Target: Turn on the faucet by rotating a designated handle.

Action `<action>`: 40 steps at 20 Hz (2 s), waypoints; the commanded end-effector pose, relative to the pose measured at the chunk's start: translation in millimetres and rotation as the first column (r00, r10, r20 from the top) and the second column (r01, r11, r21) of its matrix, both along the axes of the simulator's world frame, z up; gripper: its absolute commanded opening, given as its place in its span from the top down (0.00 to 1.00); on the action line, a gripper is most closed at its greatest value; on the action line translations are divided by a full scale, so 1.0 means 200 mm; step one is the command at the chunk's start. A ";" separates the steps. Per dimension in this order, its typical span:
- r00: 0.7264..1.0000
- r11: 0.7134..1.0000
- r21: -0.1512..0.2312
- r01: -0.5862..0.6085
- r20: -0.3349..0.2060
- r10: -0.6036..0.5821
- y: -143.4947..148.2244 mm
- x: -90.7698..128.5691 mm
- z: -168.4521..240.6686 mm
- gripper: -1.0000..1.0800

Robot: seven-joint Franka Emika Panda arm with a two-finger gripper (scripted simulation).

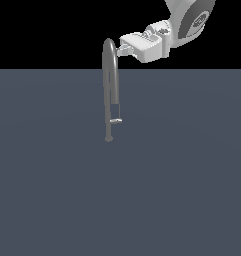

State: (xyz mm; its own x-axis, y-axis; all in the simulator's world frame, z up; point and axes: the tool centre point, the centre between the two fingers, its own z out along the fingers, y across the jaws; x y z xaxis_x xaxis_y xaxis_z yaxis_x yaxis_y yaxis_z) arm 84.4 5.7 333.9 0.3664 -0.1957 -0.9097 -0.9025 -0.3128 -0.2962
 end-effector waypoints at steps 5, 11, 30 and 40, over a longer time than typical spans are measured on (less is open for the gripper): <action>0.996 0.997 0.063 0.037 -0.082 -0.032 -0.02 0.11 -0.20 1.00; 0.987 0.992 0.114 0.059 -0.156 -0.040 -0.03 0.18 -0.40 1.00; 0.956 0.975 0.213 0.066 -0.294 -0.001 0.02 0.20 -0.82 1.00; 0.950 0.975 0.212 0.069 -0.313 0.001 0.02 0.19 -0.86 1.00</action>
State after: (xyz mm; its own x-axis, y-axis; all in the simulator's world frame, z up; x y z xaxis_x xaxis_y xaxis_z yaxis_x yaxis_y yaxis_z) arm 123.2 9.5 165.2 0.0659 0.0134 -0.9977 -0.9686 -0.2394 -0.0672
